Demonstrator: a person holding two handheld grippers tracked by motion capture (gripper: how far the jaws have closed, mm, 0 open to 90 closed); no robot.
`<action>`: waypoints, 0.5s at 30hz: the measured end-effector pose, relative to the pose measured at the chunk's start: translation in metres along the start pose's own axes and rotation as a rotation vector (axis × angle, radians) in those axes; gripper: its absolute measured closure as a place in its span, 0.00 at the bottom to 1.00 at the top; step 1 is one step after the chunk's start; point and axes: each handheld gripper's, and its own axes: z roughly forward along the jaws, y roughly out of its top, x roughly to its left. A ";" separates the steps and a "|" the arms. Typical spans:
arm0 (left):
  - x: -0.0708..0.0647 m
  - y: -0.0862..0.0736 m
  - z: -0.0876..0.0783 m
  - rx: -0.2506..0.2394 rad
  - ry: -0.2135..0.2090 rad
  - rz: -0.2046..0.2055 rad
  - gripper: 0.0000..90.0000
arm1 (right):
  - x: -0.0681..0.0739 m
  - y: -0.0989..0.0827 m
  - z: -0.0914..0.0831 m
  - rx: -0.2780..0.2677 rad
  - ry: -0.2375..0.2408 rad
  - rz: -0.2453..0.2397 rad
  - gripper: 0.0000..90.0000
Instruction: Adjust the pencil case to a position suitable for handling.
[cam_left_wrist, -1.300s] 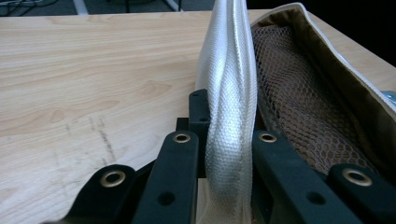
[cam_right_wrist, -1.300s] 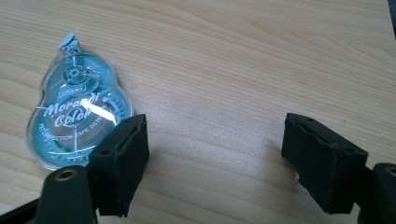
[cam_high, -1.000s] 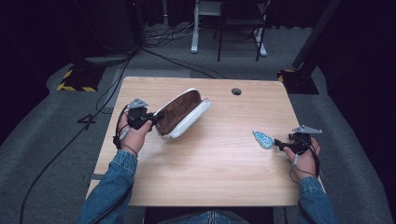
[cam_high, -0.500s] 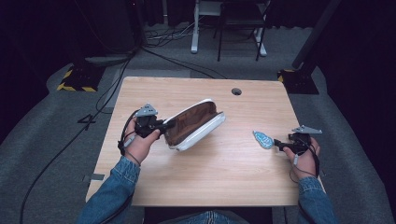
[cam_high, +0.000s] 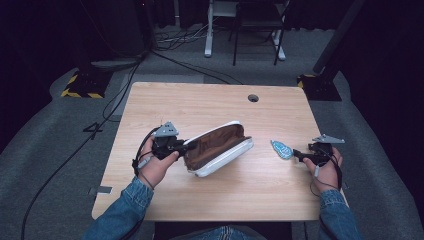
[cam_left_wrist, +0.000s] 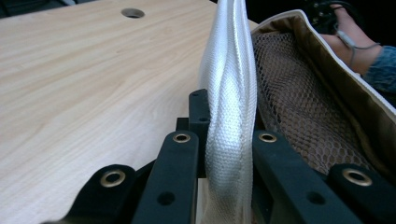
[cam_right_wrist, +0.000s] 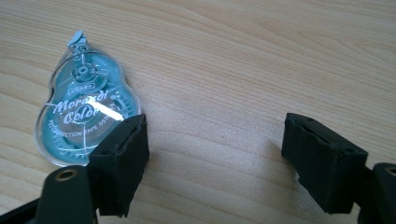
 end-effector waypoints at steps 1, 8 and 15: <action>-0.002 -0.001 0.001 0.008 -0.008 -0.001 0.94 | 0.000 0.000 0.000 0.000 0.000 0.000 0.26; -0.012 -0.005 0.005 0.031 -0.050 0.002 0.94 | 0.000 0.000 0.000 0.000 0.001 0.000 0.26; -0.023 -0.009 0.009 0.051 -0.069 0.017 0.94 | 0.000 0.000 0.000 0.000 0.001 -0.002 0.26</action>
